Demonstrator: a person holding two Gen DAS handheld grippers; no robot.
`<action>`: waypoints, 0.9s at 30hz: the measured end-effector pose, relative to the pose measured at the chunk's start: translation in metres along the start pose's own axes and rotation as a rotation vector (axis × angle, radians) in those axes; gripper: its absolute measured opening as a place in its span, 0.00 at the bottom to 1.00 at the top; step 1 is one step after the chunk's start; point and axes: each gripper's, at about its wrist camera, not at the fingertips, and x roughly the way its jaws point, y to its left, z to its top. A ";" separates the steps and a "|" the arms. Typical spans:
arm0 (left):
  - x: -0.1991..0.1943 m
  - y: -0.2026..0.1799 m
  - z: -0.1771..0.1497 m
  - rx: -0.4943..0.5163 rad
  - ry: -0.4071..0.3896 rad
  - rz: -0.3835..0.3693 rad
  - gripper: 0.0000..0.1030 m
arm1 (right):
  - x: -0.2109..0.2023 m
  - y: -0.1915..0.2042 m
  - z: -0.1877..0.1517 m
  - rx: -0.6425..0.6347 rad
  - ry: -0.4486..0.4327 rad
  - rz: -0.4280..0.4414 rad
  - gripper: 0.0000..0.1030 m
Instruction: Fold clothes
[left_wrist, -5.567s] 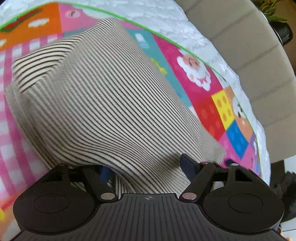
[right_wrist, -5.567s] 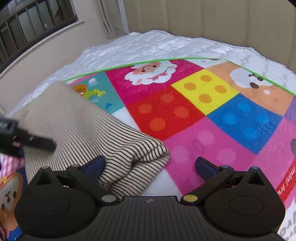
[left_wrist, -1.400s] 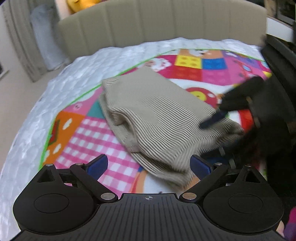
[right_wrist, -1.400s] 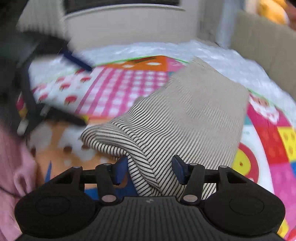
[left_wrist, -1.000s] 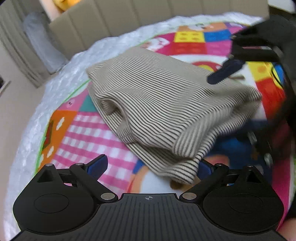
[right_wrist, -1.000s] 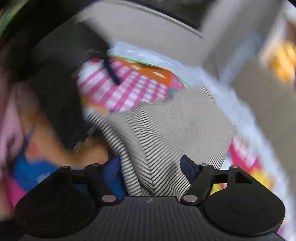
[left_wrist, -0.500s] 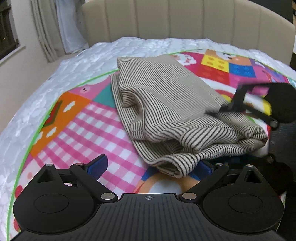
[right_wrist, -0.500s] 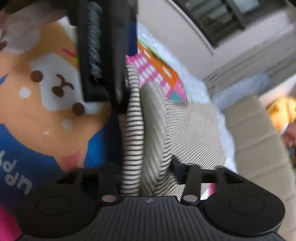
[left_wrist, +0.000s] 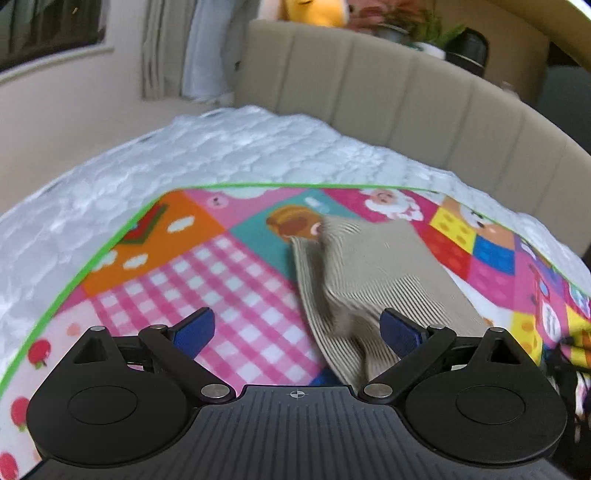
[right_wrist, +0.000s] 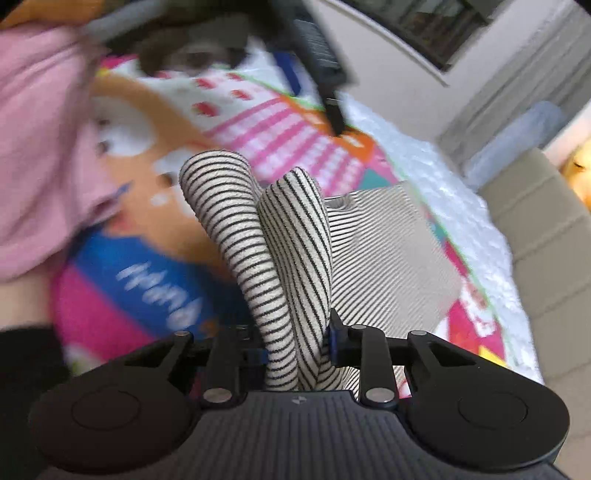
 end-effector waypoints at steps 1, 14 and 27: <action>0.006 -0.006 0.001 0.026 0.013 -0.004 0.96 | -0.003 0.002 0.000 -0.010 0.003 0.024 0.25; 0.090 -0.004 -0.011 0.158 0.185 -0.034 0.92 | -0.001 -0.087 0.064 -0.138 -0.039 0.066 0.28; 0.018 0.058 0.010 -0.086 -0.017 -0.195 0.93 | 0.110 -0.135 0.058 0.012 0.006 0.003 0.60</action>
